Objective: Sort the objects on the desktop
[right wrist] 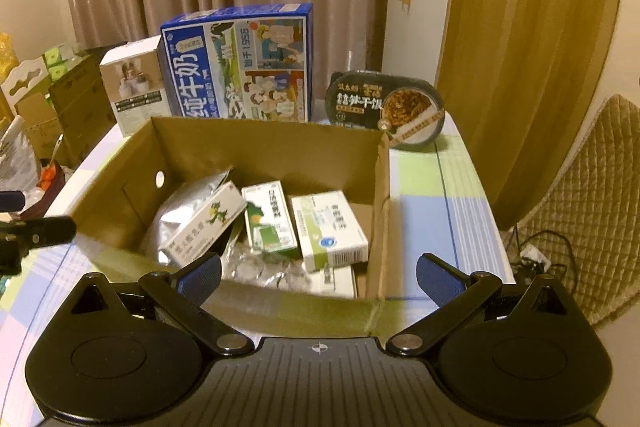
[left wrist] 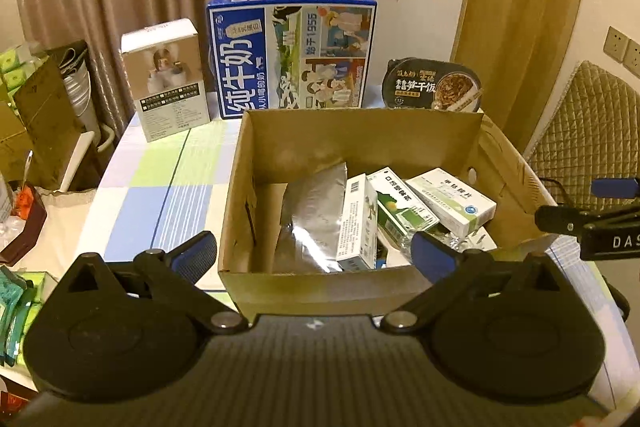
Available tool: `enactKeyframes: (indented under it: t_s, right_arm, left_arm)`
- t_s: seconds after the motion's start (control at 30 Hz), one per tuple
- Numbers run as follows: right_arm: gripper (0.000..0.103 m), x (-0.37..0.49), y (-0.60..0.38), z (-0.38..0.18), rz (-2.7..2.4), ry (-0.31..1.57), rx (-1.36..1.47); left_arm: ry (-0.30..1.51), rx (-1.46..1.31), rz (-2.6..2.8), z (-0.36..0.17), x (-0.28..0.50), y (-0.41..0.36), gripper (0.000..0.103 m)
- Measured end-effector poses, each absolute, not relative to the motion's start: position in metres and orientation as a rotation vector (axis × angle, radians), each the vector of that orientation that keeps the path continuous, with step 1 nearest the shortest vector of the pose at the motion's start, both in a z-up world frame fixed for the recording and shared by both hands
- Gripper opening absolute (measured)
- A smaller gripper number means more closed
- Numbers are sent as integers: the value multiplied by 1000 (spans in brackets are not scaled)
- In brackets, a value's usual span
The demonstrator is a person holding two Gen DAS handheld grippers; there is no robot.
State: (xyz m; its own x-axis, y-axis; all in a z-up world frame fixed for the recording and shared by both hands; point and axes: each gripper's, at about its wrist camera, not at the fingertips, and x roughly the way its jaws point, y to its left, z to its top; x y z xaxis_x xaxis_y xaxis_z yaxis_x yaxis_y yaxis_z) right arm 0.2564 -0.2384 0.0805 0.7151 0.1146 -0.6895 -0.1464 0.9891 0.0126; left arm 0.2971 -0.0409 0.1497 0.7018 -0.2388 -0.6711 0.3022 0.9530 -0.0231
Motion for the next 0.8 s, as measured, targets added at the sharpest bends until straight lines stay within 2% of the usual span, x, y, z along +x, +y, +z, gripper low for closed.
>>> enactKeyframes:
  t_s: [0.37,0.63,0.8]
  right_arm:
    - [101,215,-246,93,172,730,28]
    - [101,181,-238,112,205,674,-60]
    - [101,168,-245,115,168,703,-10]
  left_arm:
    - [714,71,-336,161,256,-40,101]
    - [700,62,-337,168,231,-42,102]
    - [711,47,-340,174,216,-40,102]
